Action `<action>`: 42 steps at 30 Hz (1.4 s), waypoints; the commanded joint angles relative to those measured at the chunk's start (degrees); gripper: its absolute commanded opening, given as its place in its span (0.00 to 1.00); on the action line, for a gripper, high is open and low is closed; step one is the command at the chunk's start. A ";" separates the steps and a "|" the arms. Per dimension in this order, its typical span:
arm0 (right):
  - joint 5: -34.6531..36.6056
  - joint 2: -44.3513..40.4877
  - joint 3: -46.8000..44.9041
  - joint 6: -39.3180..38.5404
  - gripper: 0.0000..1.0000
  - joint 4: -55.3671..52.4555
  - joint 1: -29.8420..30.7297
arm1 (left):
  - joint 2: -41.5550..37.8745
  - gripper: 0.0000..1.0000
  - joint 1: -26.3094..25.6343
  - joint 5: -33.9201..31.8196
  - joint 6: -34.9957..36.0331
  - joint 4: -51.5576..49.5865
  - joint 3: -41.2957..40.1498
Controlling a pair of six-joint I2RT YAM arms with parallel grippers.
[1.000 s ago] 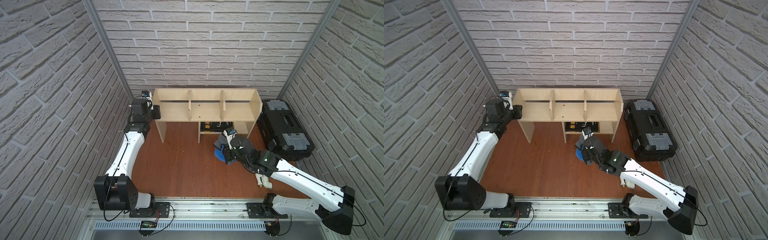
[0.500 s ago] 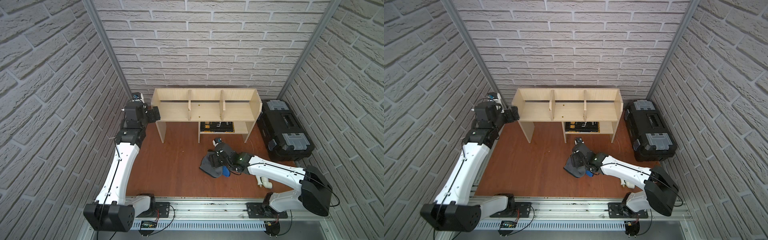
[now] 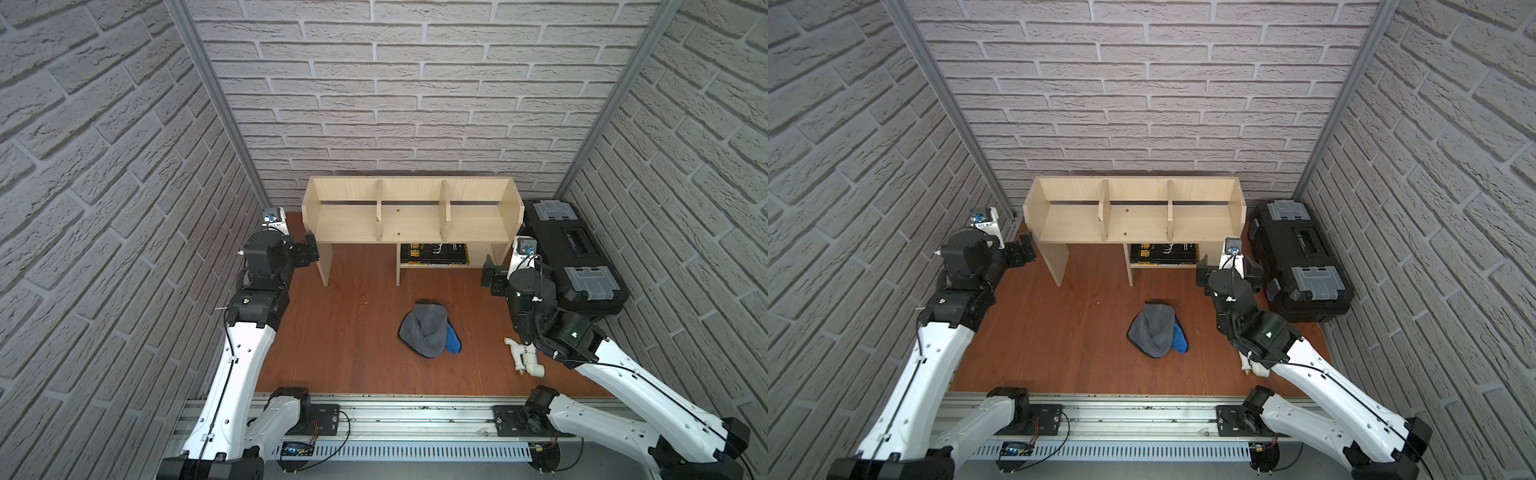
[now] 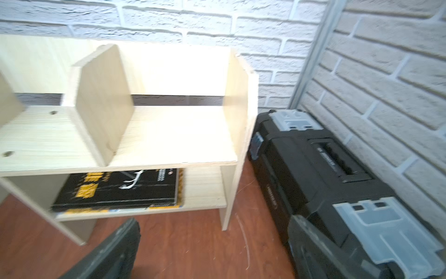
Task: Wipe the bookshelf clean with a cloth
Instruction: Reset both arms
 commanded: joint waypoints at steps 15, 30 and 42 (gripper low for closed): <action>-17.90 24.59 -26.36 -8.24 0.99 54.84 -32.05 | 22.43 0.99 3.11 -3.03 7.12 52.97 -34.31; -43.50 36.41 -28.77 -10.86 0.99 65.55 -37.66 | 32.74 0.98 1.51 -0.75 11.31 70.85 -37.63; -43.41 36.94 -29.71 -11.03 0.99 68.56 -37.66 | 32.64 0.98 -0.49 -4.92 12.29 71.93 -38.28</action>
